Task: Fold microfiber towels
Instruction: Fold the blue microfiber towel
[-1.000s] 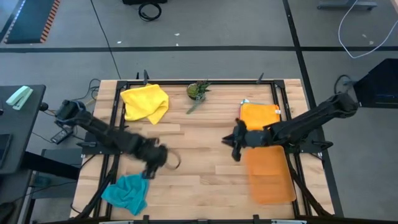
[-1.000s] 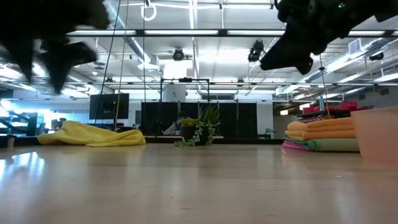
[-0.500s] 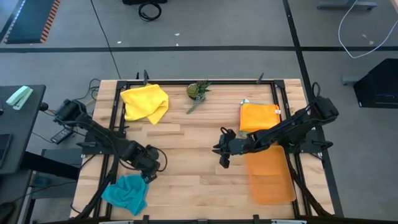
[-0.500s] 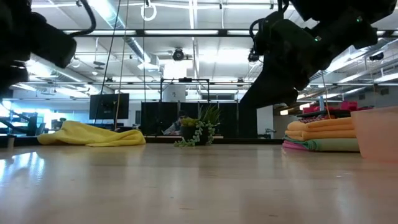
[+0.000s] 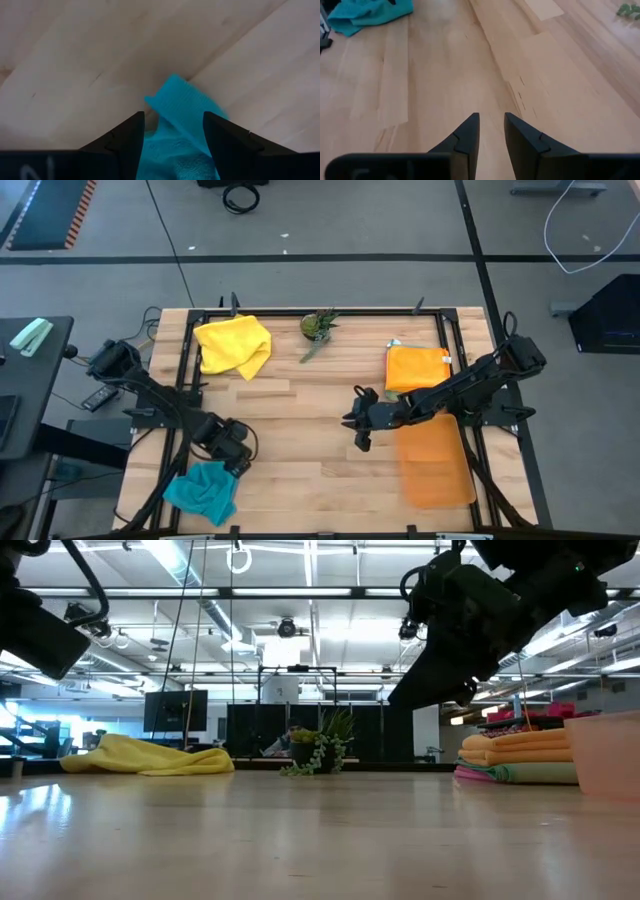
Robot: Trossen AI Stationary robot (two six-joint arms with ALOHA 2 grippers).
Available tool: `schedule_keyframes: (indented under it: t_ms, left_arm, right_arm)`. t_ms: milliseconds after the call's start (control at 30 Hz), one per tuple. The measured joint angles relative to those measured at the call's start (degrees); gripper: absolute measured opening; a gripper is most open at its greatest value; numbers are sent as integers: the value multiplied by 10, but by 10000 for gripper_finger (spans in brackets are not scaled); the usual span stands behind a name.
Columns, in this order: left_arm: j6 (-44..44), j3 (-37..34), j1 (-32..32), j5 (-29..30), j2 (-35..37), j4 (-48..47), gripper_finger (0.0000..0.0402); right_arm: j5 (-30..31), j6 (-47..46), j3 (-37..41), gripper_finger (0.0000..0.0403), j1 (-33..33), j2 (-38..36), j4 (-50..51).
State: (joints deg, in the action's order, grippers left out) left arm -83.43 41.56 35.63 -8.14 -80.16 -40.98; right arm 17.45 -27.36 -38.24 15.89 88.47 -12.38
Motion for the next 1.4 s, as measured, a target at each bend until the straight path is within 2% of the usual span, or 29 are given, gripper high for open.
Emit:
schedule_keyframes:
  t_ms: [233, 433, 533, 633, 700, 767, 900, 1033, 1167, 1300, 1400]
  left_arm:
    - [1, 0, 0, 2, 0, 33, 203]
    - [-2, 0, 0, 2, -25, 48, 166]
    - [17, 0, 0, 2, -46, 69, 133]
    - [63, 1, -6, 8, -51, 78, 80]
    - [92, 6, -13, 29, -47, 72, 29]
    - [138, 24, -21, 53, -36, 60, 13]
    - [277, 94, -44, 75, -15, 25, 12]
    - [433, 210, -71, 114, 0, -35, 8]
    - [563, 325, -107, 130, 0, -91, 7]
    - [677, 419, -155, 130, 0, -107, 7]
    - [744, 488, -197, 99, 0, -122, 5]
  right_arm:
    - [0, 5, 0, 97, 0, 0, 0]
    - [0, 4, 0, 97, 4, 0, 4]
    - [-11, 1, 0, 97, 4, 0, 4]
    - [-12, 4, 0, 97, 4, 0, 5]
    - [-14, 5, 0, 97, 4, 0, 5]
    - [-17, 5, 0, 97, 4, 0, 6]
    - [-17, 6, 0, 97, 4, 0, 13]
    - [-18, 18, 0, 97, 2, -22, 39]
    - [-17, 40, 1, 97, 2, -78, 71]
    - [-17, 70, 1, 97, 3, -153, 91]
    - [-8, 105, 1, 97, 0, -215, 111]
